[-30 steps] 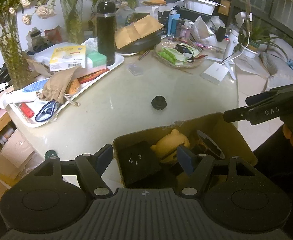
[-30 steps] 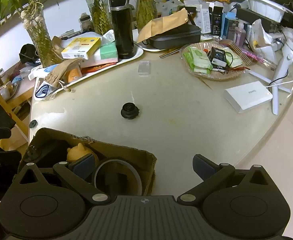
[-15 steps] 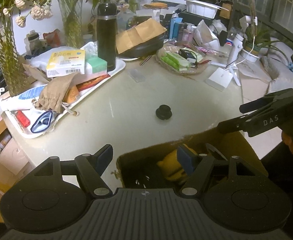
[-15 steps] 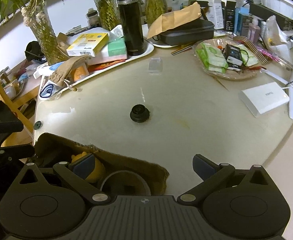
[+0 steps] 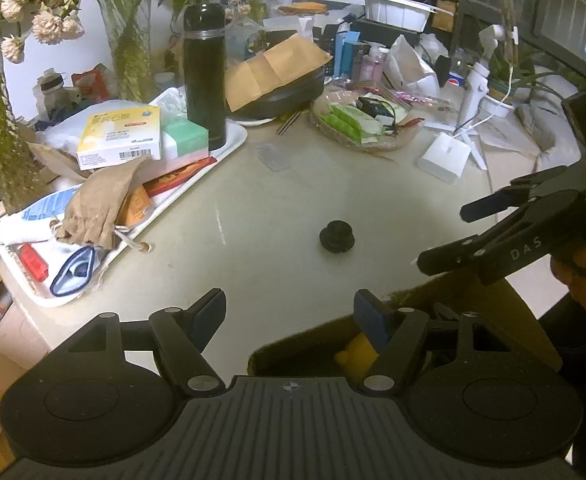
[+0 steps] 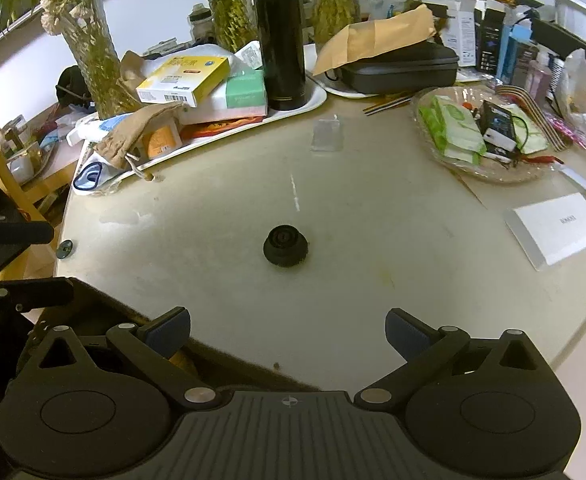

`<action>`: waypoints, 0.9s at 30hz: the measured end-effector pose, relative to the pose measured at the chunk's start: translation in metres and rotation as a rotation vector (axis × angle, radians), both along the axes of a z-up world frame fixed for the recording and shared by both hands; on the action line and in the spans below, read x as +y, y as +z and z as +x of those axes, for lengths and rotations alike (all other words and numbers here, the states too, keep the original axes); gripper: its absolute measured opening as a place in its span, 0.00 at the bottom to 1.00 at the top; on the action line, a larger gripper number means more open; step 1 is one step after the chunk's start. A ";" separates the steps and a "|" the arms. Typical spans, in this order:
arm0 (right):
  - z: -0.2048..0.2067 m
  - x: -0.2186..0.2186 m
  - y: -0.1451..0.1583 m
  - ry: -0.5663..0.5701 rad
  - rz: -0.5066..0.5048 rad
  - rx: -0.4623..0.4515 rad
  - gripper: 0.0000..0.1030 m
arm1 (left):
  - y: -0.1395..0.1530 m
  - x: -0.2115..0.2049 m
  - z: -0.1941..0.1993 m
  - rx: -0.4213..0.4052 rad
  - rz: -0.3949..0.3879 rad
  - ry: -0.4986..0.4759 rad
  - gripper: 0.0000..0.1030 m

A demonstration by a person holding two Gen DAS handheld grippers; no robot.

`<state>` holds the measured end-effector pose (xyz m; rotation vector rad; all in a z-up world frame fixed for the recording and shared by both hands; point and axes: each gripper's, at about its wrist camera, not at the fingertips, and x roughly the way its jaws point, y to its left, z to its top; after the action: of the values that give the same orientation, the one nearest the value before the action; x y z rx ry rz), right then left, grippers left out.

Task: Organize rigid objects
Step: 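Grasp the small black knob on the table with the right gripper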

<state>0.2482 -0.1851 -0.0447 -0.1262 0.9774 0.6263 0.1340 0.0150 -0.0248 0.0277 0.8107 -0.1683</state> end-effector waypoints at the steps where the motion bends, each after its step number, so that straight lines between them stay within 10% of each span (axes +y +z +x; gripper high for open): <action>1: 0.002 0.002 -0.001 0.004 0.000 0.001 1.00 | -0.001 0.001 0.002 0.001 -0.002 -0.001 0.68; 27: 0.075 0.064 -0.050 0.157 -0.102 0.045 0.65 | -0.020 0.023 0.031 -0.016 -0.060 0.037 0.68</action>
<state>0.3236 -0.1207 -0.0944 -0.2820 1.0501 0.7262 0.1650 0.0378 -0.0446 -0.0418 0.7891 -0.1575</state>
